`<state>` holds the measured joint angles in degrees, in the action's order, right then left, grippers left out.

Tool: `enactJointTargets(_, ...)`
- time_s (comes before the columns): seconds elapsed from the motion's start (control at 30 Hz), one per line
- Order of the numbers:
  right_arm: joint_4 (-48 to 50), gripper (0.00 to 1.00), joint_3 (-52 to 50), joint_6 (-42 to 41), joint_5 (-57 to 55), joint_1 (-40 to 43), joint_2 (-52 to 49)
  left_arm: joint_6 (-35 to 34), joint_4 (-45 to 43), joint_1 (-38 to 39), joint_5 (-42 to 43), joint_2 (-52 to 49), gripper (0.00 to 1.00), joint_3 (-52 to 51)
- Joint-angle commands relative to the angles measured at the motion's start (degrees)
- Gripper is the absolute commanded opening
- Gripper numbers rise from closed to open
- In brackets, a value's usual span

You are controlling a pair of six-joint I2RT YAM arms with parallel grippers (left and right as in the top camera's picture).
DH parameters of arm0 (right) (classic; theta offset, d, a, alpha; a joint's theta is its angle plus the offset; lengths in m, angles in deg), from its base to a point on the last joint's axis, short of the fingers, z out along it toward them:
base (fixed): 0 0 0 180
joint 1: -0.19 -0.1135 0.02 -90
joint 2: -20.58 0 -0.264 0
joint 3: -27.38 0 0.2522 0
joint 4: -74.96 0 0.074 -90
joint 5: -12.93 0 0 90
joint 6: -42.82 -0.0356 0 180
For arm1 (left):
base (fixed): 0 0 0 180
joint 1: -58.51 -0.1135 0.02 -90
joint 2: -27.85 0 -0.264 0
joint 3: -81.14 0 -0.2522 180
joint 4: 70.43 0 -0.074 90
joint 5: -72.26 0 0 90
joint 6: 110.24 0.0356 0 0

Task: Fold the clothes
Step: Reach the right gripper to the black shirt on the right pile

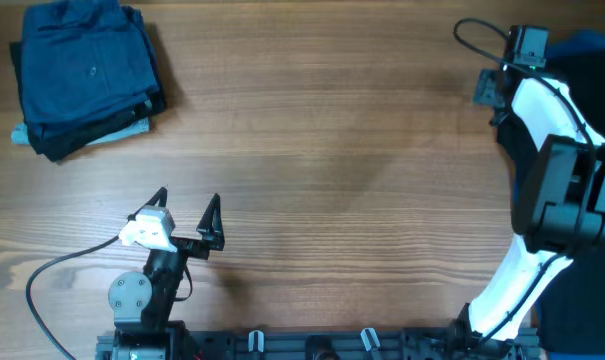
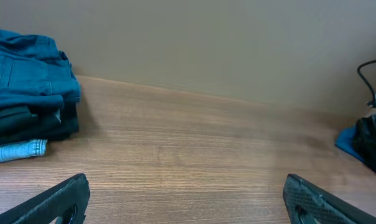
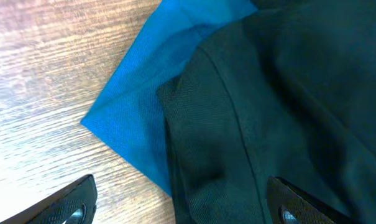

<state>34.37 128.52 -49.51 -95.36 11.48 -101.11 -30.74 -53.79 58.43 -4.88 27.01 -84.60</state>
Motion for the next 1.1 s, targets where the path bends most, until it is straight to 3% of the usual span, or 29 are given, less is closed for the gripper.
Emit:
enactJointTargets(0.0, 1.2, 0.88, 1.2, 1.0, -1.2, 1.2, -1.9, 1.3, 0.4, -0.3, -0.5, 0.5, 0.99, -0.2)
enactJointTargets(0.17, 2.3, 0.81, 1.2, 1.4, 0.8, 2.4, -1.9, 1.3, 0.4, -0.3, -0.5, 0.5, 1.00, -0.2)
enactJointTargets(0.7, 3.1, 0.84, 1.2, 4.1, 2.7, 3.4, -4.4, 1.3, 0.4, -0.3, -0.5, 0.5, 1.00, -0.2)
enactJointTargets(0.8, 3.3, 0.77, 1.2, 4.1, 2.7, 3.5, -4.9, 1.3, 0.4, -0.3, -0.5, 0.5, 1.00, -0.2)
enactJointTargets(0.97, 3.7, 0.53, 1.2, 4.2, 2.7, 3.8, -5.0, 1.3, 0.4, -0.3, -0.5, 0.5, 1.00, -0.2)
enactJointTargets(1.07, 3.8, 0.27, 1.2, 3.7, 2.7, 3.8, -5.0, 1.3, 0.4, -0.3, -0.5, 0.5, 1.00, -0.2)
